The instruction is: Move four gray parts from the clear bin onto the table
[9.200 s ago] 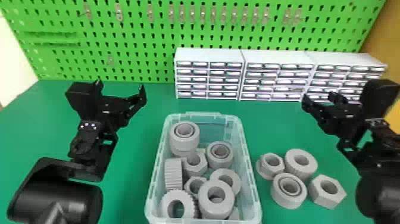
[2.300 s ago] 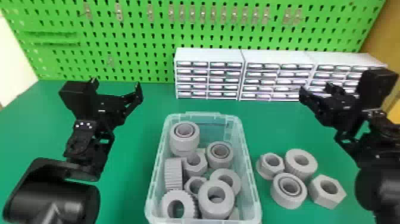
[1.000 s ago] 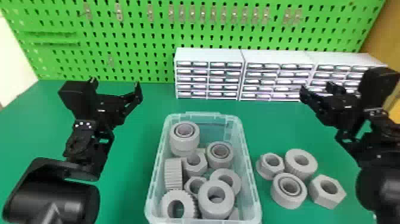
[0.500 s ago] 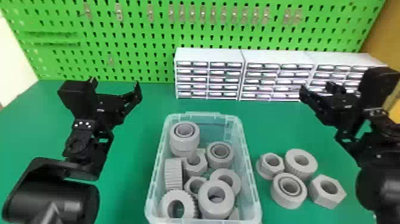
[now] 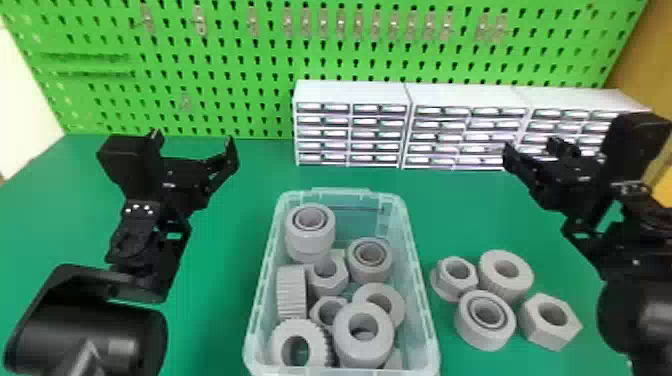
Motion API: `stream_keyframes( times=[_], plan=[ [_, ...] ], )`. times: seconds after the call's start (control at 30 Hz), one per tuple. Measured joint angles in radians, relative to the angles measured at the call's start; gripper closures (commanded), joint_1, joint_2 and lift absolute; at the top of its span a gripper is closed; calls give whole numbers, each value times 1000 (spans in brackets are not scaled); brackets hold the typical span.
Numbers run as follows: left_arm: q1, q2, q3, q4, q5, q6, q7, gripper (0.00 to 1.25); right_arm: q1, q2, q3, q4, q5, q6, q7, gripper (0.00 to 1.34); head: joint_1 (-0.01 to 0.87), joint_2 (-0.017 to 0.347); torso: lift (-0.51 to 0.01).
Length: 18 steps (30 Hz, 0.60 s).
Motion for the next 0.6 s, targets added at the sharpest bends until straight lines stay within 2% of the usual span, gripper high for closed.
stream_keyframes(
  times=[0.6],
  plan=[
    [-4,0,0,0,0,0,0,108,-6,-6,5,0,-5,0,-1,507,678,34,-50]
  ],
)
